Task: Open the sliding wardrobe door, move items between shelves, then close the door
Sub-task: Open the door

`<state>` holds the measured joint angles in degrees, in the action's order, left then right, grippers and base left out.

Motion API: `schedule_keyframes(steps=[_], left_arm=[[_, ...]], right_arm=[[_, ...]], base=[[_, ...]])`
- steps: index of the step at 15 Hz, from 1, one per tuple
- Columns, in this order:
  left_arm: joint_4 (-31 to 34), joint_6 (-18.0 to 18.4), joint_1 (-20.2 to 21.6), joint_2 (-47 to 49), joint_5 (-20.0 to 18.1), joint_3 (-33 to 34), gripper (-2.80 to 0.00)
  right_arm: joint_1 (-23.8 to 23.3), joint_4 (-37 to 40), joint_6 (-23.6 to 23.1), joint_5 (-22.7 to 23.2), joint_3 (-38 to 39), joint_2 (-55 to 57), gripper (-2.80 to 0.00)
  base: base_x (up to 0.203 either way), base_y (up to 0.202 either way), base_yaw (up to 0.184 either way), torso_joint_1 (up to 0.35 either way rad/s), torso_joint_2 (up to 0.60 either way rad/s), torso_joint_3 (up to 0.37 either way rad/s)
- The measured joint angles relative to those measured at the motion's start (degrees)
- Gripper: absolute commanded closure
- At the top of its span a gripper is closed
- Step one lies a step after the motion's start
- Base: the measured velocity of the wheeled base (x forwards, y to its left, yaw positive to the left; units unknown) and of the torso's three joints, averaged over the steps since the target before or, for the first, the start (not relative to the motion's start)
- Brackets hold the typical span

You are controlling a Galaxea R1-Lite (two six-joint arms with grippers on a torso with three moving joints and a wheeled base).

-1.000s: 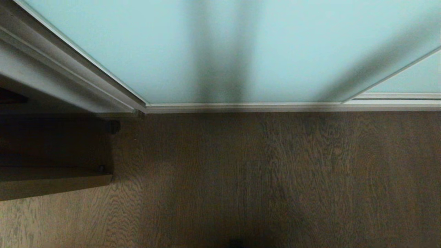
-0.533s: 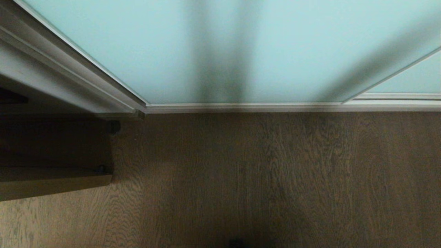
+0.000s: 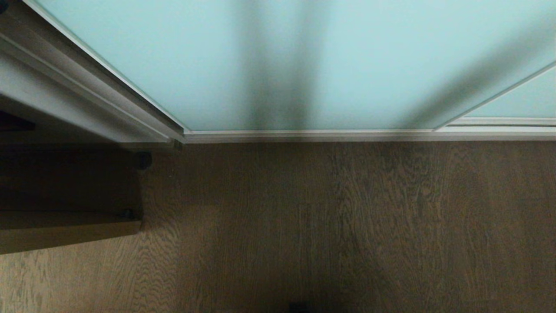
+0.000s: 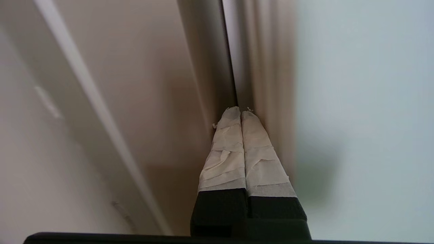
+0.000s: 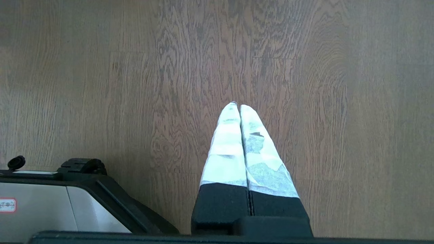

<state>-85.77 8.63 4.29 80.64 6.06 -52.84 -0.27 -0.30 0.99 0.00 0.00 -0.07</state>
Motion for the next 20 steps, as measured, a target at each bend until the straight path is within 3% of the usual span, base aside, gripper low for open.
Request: schedule_keyframes(steps=[5,20], left_arm=[[-0.17,-0.06,-2.64,3.08,0.13,-2.68,0.0],[0.13,1.54,-25.84,15.29,-1.57,-9.66,0.0]], right_arm=[[0.0,0.0,0.02,0.0,0.0,0.0,0.0],[0.0,-0.02,-0.02,0.0,0.0,0.0,0.0]], base=[[0.0,0.0,0.0,0.0,0.0,0.0],[0.0,0.0,0.0,0.0,0.0,0.0]])
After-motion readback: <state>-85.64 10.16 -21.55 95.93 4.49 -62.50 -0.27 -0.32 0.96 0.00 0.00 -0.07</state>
